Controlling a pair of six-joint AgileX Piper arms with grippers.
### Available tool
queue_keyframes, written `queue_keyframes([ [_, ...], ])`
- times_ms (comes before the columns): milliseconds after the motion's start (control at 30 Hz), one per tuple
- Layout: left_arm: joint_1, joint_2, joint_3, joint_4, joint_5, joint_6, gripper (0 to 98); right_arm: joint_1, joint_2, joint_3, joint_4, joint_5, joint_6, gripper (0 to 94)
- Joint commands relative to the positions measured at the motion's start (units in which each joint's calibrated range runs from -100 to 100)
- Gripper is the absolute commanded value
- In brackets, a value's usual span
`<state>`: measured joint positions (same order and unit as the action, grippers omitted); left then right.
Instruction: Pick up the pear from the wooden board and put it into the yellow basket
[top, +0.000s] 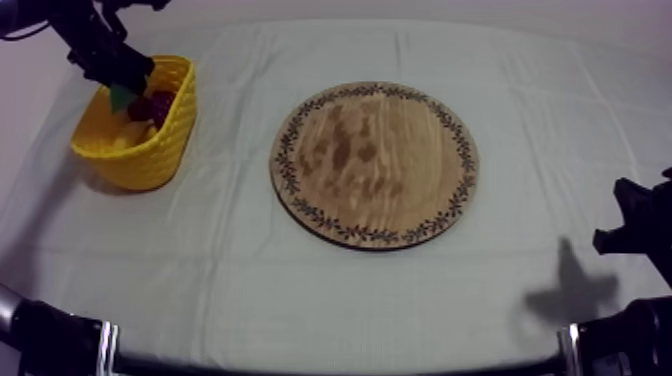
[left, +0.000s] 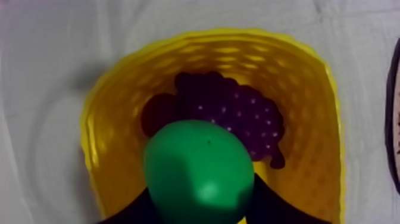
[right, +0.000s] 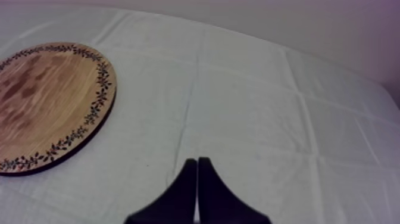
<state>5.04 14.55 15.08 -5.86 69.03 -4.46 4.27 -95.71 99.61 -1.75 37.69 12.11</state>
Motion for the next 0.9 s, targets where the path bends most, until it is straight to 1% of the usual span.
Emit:
queue_keyframes([
  [0, 0.07, 0.05, -0.19, 0.05, 0.15, 0.03, 24.9, 0.02, -0.05, 0.05, 0.02, -0.03, -0.02, 0.3],
  [100, 0.16, 0.17, -0.59, 0.13, 0.25, 0.0, 26.4, 0.02, -0.05, 0.05, 0.02, -0.03, -0.02, 0.3],
  [133, 0.13, 0.19, -0.75, 0.14, 0.26, 0.13, 29.4, 0.02, -0.05, 0.05, 0.02, -0.03, -0.02, 0.3],
  [167, 0.07, 0.2, -0.96, 0.15, 0.3, 0.36, 34.3, 0.02, -0.05, 0.05, 0.02, -0.03, -0.02, 0.3],
  [267, -0.45, 0.37, -1.69, 0.32, 0.46, 1.3, 56.8, 0.02, -0.05, 0.05, 0.02, -0.03, -0.02, 0.3],
  [333, -0.68, 0.57, -2.48, 0.33, 0.92, 2.01, 70.0, 0.02, -0.05, 0.05, 0.02, -0.03, -0.02, 0.3],
  [400, -0.55, 0.68, -3.22, -0.12, 1.79, 2.78, 81.3, 0.02, -0.05, 0.05, 0.02, -0.03, -0.02, 0.3],
  [467, -0.21, 0.6, -3.73, -0.84, 2.56, 3.56, 88.4, 0.02, -0.05, 0.05, 0.02, -0.03, -0.01, 0.3],
  [567, 0.11, 0.45, -4.02, -1.46, 3.1, 4.27, 93.1, 0.02, -0.05, 0.05, 0.02, -0.03, -0.01, 0.3],
  [667, 0.1, 0.34, -3.94, -1.48, 3.28, 4.36, 94.0, 0.02, -0.05, 0.05, 0.02, -0.03, -0.02, 0.3],
  [800, 0.07, -0.32, -3.75, -1.45, 3.15, 4.31, 90.5, 0.02, -0.05, 0.05, 0.02, -0.03, -0.02, 0.3],
  [867, 0.05, -1.1, -3.72, -1.43, 2.29, 4.42, 86.2, 0.02, -0.05, 0.05, 0.02, -0.03, -0.02, 0.3],
])
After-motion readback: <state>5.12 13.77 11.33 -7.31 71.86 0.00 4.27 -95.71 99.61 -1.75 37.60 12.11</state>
